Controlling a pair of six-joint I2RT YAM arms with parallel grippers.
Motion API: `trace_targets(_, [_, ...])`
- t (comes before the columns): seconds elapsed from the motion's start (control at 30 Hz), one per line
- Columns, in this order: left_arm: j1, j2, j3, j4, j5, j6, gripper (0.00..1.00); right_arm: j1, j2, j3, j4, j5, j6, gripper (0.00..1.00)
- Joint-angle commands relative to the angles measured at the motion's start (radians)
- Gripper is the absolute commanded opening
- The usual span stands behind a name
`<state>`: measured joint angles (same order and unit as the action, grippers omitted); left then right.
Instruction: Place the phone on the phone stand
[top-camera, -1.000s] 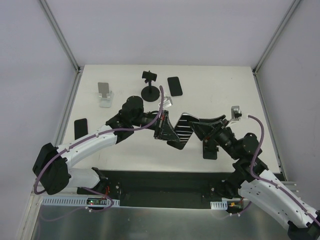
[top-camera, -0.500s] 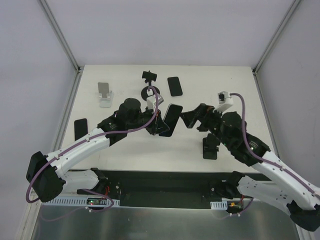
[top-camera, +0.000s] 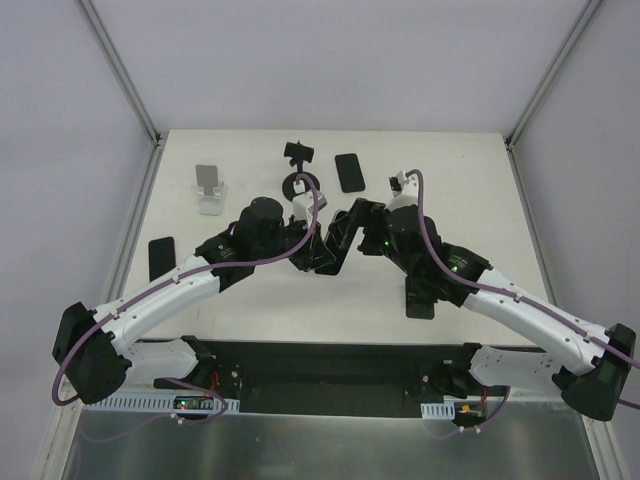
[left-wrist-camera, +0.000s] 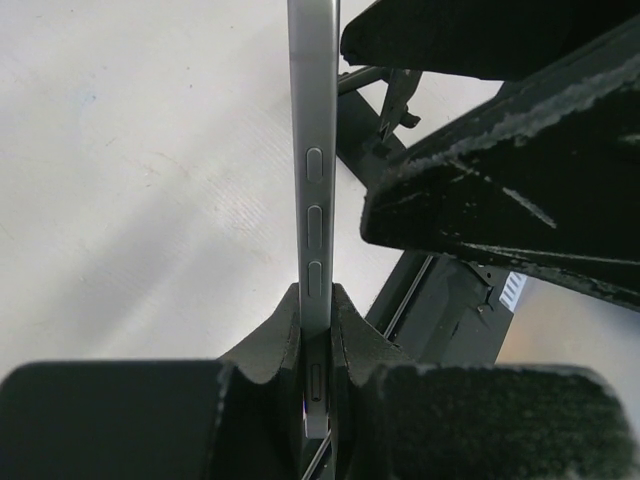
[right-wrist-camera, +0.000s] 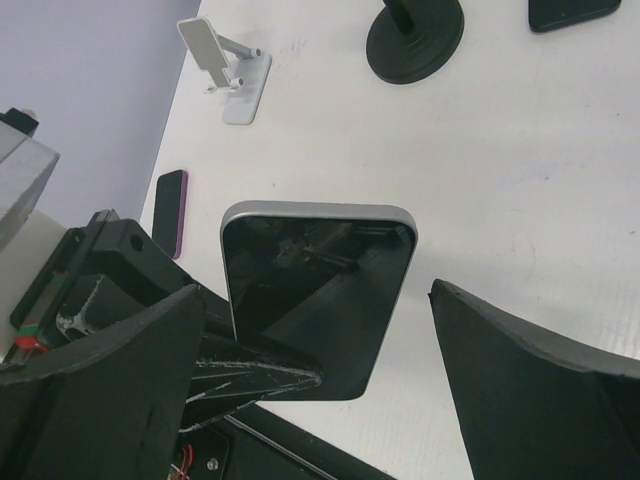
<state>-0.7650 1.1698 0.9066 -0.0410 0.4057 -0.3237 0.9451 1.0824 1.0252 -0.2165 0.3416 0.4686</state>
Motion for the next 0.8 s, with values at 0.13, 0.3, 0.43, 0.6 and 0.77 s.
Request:
trace_targets(0.13, [-0.007,-0.007,0.054,0.047,-0.007,0.018,0.0,0.004,0.024,0.027,0.06,0.069,0.079,0.99])
trace_targets(0.3, [-0.008,-0.009,0.055,0.046,-0.013,0.023,0.0,0.004,0.036,0.045,0.066,0.088,0.07,0.95])
trace_targets(0.43, [-0.008,-0.007,0.054,0.046,-0.019,0.026,0.0,0.004,0.047,0.038,0.068,0.1,0.087,0.93])
trace_targets(0.6, [-0.01,0.001,0.057,0.046,-0.018,0.026,0.0,0.004,0.06,0.035,0.077,0.093,0.085,0.92])
trace_targets(0.77, [-0.011,-0.001,0.057,0.046,-0.013,0.028,0.0,0.001,0.077,0.038,0.095,0.083,0.084,0.91])
